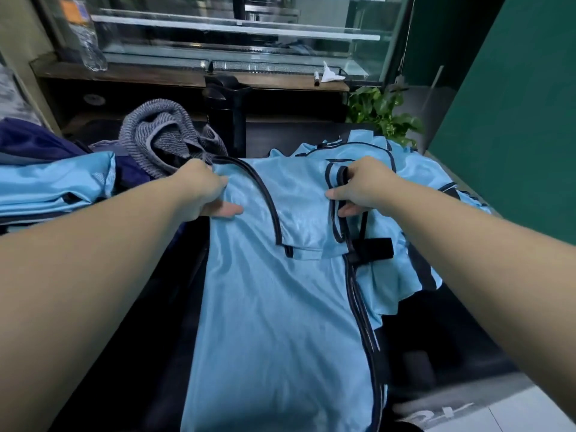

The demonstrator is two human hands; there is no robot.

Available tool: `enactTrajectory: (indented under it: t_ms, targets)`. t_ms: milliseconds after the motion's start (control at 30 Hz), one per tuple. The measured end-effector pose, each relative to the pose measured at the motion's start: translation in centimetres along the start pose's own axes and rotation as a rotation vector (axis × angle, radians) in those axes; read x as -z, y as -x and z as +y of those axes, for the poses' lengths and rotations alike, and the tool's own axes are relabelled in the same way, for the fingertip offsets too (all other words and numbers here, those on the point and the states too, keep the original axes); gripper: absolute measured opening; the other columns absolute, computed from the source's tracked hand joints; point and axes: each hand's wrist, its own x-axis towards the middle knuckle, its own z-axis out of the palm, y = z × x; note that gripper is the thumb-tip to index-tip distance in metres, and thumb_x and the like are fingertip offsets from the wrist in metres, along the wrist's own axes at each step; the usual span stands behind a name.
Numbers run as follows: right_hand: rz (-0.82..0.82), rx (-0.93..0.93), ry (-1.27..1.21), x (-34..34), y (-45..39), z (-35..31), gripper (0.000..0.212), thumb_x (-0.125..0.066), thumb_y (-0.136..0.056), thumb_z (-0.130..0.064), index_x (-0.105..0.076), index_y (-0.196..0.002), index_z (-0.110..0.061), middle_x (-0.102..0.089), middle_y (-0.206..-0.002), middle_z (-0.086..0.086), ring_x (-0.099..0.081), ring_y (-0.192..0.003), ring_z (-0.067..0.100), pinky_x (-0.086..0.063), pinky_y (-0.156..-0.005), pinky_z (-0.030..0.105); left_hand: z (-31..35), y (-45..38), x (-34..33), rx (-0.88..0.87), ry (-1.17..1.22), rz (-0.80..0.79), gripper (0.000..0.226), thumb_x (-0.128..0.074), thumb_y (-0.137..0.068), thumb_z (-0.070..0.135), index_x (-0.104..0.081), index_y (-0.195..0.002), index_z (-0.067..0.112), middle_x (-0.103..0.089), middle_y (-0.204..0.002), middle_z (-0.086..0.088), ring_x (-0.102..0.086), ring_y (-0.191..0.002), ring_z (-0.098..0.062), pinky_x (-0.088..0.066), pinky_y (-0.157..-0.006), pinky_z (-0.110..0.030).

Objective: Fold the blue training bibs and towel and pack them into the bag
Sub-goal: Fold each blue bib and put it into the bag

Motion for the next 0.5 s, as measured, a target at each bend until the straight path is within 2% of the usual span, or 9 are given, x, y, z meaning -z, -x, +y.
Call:
enactTrajectory:
  t_ms: [67, 100, 167, 200, 233, 267, 333, 400, 500]
  targets:
    - [0.077, 0.084, 0.060, -0.1, -0.3, 0.0, 0.021, -0.071, -0.087, -0.016, -0.057, -0.098, -0.006, -0.066, -0.088, 0.013, -0.070, -0.065, 0.022, -0.058, -0.082, 0.042, -0.2, -0.1, 0.0, -0.099, 0.002, 0.019, 0.043, -0.041, -0.101, 0.007, -0.028, -0.141, 0.002, -0.033, -0.149, -0.012, -0.071, -0.064, -0.025, -0.060, -0.056, -0.032]
    - [0.113, 0.121, 0.092, -0.1, -0.3, 0.0, 0.019, -0.070, -0.087, -0.017, -0.057, -0.095, -0.006, -0.068, -0.091, 0.013, -0.071, -0.066, 0.023, -0.058, -0.080, 0.041, -0.4, 0.0, 0.1, -0.160, -0.001, 0.021, 0.036, -0.040, -0.101, 0.008, -0.032, -0.137, 0.004, -0.034, -0.148, -0.011, -0.071, -0.068, -0.022, -0.060, -0.062, -0.033]
    - [0.192, 0.209, 0.162, -0.3, -0.2, 0.4, 0.022, -0.068, -0.088, -0.019, -0.060, -0.092, 0.001, -0.070, -0.093, 0.016, -0.071, -0.076, 0.027, -0.056, -0.077, 0.039, -0.6, 0.8, 0.4, -0.269, 0.011, 0.022, 0.008, -0.039, -0.101, 0.006, -0.042, -0.106, 0.012, -0.048, -0.129, -0.009, -0.071, -0.071, -0.015, -0.057, -0.077, -0.037]
    - [0.240, 0.266, 0.192, -0.4, 0.0, 0.7, 0.024, -0.068, -0.087, -0.020, -0.062, -0.092, 0.002, -0.070, -0.092, 0.017, -0.070, -0.081, 0.029, -0.054, -0.076, 0.038, -0.9, 1.1, 0.6, -0.308, 0.015, 0.026, 0.008, -0.040, -0.100, 0.004, -0.041, -0.096, 0.011, -0.053, -0.117, -0.008, -0.071, -0.072, -0.013, -0.055, -0.083, -0.039]
    - [0.283, 0.330, 0.204, -0.4, 0.3, 1.0, 0.022, -0.067, -0.087, -0.021, -0.064, -0.089, 0.000, -0.070, -0.089, 0.015, -0.068, -0.081, 0.028, -0.052, -0.075, 0.035, -1.2, 1.4, 0.9, -0.352, 0.019, 0.013, 0.006, -0.042, -0.099, 0.003, -0.044, -0.096, 0.007, -0.059, -0.110, -0.008, -0.071, -0.076, -0.012, -0.053, -0.087, -0.039]
    - [0.307, 0.396, 0.189, -0.4, 0.8, 1.4, 0.017, -0.067, -0.087, -0.022, -0.065, -0.083, -0.005, -0.069, -0.083, 0.010, -0.066, -0.078, 0.024, -0.050, -0.071, 0.031, -1.5, 1.9, 1.2, -0.411, 0.021, -0.002, 0.006, -0.047, -0.097, 0.001, -0.048, -0.103, 0.003, -0.063, -0.108, -0.008, -0.071, -0.081, -0.011, -0.052, -0.088, -0.037]
    - [0.313, 0.517, 0.172, 0.0, 2.5, 2.3, 0.020, -0.069, -0.086, -0.020, -0.058, -0.070, -0.020, -0.059, -0.071, -0.007, -0.057, -0.067, 0.009, -0.042, -0.062, 0.017, -2.7, 3.4, 2.0, -0.583, -0.001, 0.003, 0.026, -0.060, -0.089, -0.003, -0.048, -0.110, 0.007, -0.063, -0.101, -0.002, -0.064, -0.084, 0.001, -0.052, -0.087, -0.023]
    - [0.263, 0.627, 0.241, 0.4, 4.4, 3.5, 0.019, -0.070, -0.083, -0.010, -0.058, -0.076, -0.023, -0.053, -0.074, -0.013, -0.052, -0.070, 0.005, -0.035, -0.063, 0.008, -4.2, 5.7, 3.0, -0.739, -0.104, -0.028, 0.041, -0.066, -0.081, -0.008, -0.050, -0.110, 0.016, -0.060, -0.097, 0.013, -0.057, -0.082, 0.012, -0.044, -0.082, -0.009]
    - [0.166, 0.765, 0.352, 0.5, 7.5, 5.7, 0.028, -0.068, -0.073, -0.001, -0.069, -0.098, -0.013, -0.062, -0.098, 0.000, -0.058, -0.092, 0.018, -0.043, -0.081, 0.022, -7.5, 8.5, 4.4, -0.888, -0.422, -0.155, 0.034, -0.065, -0.070, 0.017, -0.062, -0.103, 0.025, -0.062, -0.097, 0.027, -0.054, -0.090, 0.015, -0.036, -0.083, -0.001]
